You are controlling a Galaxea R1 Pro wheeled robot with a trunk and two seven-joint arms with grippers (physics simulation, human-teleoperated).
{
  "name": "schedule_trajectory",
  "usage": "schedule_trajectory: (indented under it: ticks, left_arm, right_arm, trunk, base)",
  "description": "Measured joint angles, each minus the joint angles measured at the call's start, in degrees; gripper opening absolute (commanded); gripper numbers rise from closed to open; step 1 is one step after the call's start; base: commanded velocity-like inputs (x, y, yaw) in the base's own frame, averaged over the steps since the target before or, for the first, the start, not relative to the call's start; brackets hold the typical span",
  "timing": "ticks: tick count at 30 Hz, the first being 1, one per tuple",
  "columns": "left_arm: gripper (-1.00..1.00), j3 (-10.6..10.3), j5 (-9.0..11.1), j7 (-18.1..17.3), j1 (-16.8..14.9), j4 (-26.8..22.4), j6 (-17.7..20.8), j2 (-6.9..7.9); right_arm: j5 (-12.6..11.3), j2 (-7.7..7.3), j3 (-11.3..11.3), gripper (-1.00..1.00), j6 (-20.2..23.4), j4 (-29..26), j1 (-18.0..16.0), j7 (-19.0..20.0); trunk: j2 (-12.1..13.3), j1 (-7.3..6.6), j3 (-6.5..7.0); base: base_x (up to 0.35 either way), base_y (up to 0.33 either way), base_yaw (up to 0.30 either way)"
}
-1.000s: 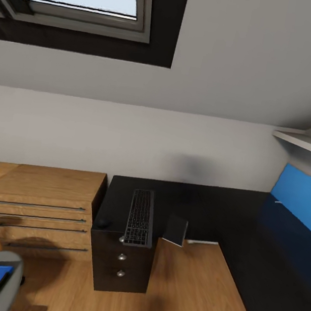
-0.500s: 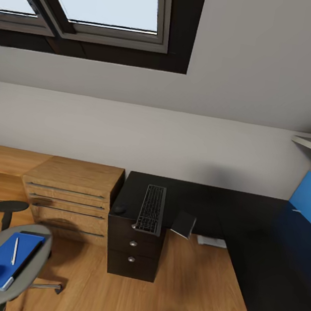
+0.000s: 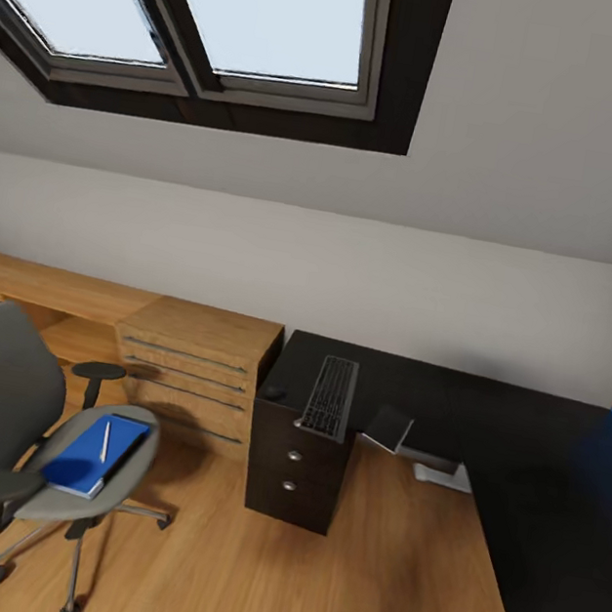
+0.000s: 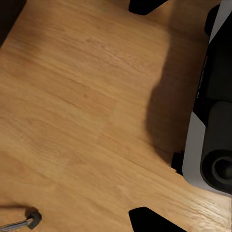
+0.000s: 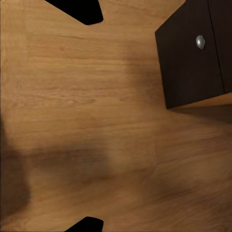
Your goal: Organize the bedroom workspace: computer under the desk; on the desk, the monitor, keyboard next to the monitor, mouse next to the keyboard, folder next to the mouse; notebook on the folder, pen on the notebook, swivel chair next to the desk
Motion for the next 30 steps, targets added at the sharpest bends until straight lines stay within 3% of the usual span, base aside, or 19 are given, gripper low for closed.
schedule_trajectory:
  ticks: [15,30]
  left_arm:
    - [1.00,0.3,0.0,0.0,0.0,0.0,0.0,0.01]
    - [1.00,0.5,0.2,0.0,0.0,0.4,0.0,0.26]
  right_arm:
    - [0.0,-0.01,0.0,1.00,-0.4,0.0,0.1,0.0]
    - [0.0,-0.08,-0.1,1.00,-0.5,0.0,0.1,0.0]
  trunk:
    - [0.0,-0.02,0.74]
    - [-0.1,-0.03,1.39]
  base:
    - [-0.314,-0.001,0.025]
    - [-0.031,0.000,0.000]
